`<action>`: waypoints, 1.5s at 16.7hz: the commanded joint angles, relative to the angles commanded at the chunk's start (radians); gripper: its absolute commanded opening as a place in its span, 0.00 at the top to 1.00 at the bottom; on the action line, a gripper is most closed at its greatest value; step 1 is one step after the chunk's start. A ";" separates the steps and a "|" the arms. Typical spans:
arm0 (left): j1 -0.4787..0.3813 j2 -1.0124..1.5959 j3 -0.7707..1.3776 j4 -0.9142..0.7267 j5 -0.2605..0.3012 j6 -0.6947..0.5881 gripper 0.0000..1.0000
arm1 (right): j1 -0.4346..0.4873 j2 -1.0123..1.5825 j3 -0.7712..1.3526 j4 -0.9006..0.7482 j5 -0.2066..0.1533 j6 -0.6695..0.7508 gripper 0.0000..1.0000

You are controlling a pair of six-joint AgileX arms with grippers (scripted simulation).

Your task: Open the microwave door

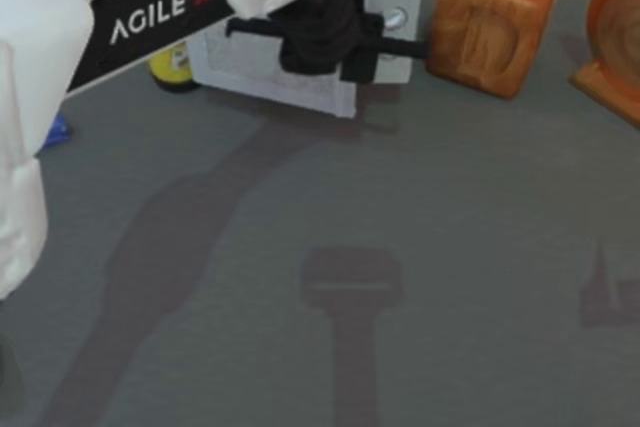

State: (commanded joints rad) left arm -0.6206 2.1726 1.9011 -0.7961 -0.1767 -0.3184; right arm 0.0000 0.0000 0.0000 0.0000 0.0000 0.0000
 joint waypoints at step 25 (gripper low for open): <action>0.005 -0.013 -0.022 0.010 0.005 0.017 1.00 | 0.000 0.000 0.000 0.000 0.000 0.000 0.00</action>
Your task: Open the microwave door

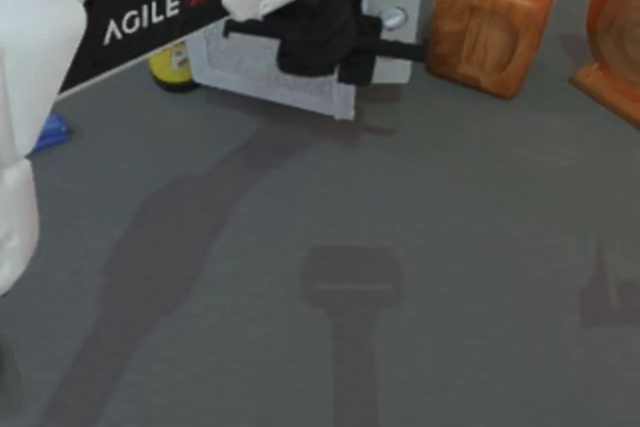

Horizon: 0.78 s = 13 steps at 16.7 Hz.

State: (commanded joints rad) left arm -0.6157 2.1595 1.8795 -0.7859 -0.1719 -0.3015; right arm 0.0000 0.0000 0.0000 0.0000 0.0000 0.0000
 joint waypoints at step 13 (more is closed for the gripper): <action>0.008 -0.040 -0.063 0.031 0.025 0.046 1.00 | 0.000 0.000 0.000 0.000 0.000 0.000 0.00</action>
